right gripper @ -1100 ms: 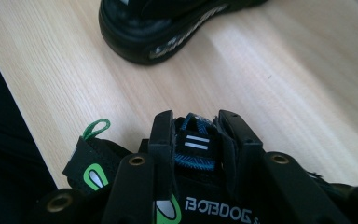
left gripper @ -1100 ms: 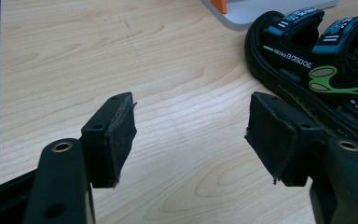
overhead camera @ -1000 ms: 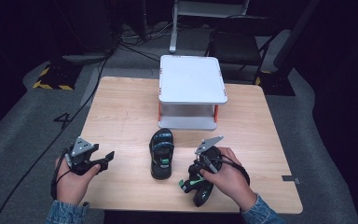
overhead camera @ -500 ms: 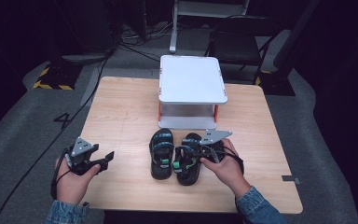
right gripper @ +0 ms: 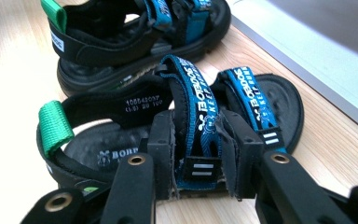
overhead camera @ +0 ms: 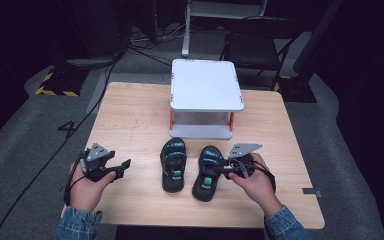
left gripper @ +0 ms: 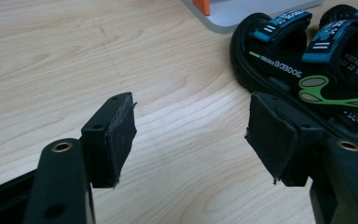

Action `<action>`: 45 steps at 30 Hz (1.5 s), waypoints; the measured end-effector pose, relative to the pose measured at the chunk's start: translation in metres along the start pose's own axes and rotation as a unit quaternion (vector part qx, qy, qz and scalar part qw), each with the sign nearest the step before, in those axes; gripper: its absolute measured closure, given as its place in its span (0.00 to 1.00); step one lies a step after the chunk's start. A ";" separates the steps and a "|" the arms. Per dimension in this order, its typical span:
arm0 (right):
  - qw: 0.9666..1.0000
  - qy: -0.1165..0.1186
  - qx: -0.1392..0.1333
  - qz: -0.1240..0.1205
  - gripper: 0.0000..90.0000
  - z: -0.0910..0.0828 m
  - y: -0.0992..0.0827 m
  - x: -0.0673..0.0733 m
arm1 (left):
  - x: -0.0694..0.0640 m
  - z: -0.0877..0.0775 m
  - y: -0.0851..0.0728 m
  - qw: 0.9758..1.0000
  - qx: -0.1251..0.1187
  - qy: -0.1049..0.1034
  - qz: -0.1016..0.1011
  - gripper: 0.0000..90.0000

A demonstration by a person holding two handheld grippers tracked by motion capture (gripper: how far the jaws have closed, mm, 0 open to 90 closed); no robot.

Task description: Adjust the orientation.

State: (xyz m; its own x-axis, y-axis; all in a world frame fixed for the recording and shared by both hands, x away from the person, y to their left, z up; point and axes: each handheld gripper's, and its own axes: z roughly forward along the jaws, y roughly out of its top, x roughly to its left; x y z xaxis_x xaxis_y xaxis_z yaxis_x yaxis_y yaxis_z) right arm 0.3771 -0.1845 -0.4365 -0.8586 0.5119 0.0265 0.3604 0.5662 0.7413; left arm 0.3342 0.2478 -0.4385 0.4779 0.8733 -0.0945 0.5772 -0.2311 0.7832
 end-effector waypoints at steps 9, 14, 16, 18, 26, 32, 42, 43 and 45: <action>0.999 -0.014 -0.023 0.019 0.74 -0.004 -0.010 0.003 | -0.007 0.020 0.010 1.000 0.011 -0.021 0.016 0.36; 0.998 -0.014 -0.051 0.019 0.73 -0.014 -0.012 0.005 | -0.010 0.026 0.014 0.999 0.010 -0.027 0.020 0.36; 0.998 -0.022 -0.056 0.014 0.72 -0.020 -0.010 0.006 | -0.011 0.028 0.014 0.999 0.012 -0.029 0.021 0.36; 0.998 -0.025 -0.063 0.015 0.70 -0.027 -0.009 0.007 | -0.012 0.030 0.015 0.999 0.011 -0.032 0.023 0.36; 0.999 -0.032 0.001 0.042 0.53 -0.035 -0.015 0.004 | -0.015 0.031 0.017 0.999 0.011 -0.039 0.030 0.36; 0.993 0.006 0.120 0.014 0.37 -0.009 -0.031 0.007 | -0.014 0.029 0.015 0.999 0.011 -0.038 0.027 0.36; 0.992 -0.007 0.121 -0.025 0.37 0.017 -0.027 0.005 | -0.014 0.025 0.008 0.999 0.014 -0.035 0.025 0.36; 0.993 -0.006 0.117 -0.025 0.38 0.017 -0.026 0.003 | -0.014 0.022 0.005 0.999 0.014 -0.032 0.022 0.36; 0.992 -0.005 0.119 -0.029 0.42 0.019 -0.022 -0.001 | -0.012 0.017 0.001 0.999 0.015 -0.029 0.019 0.36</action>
State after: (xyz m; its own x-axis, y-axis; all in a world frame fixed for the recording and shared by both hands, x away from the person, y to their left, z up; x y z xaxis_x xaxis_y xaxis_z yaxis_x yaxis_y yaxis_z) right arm 0.3766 -0.1850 -0.4657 -0.8778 0.4786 -0.0191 0.3867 0.7317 0.5613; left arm 0.3403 0.2293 -0.4474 0.5362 0.8381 -0.1008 0.5767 -0.2765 0.7688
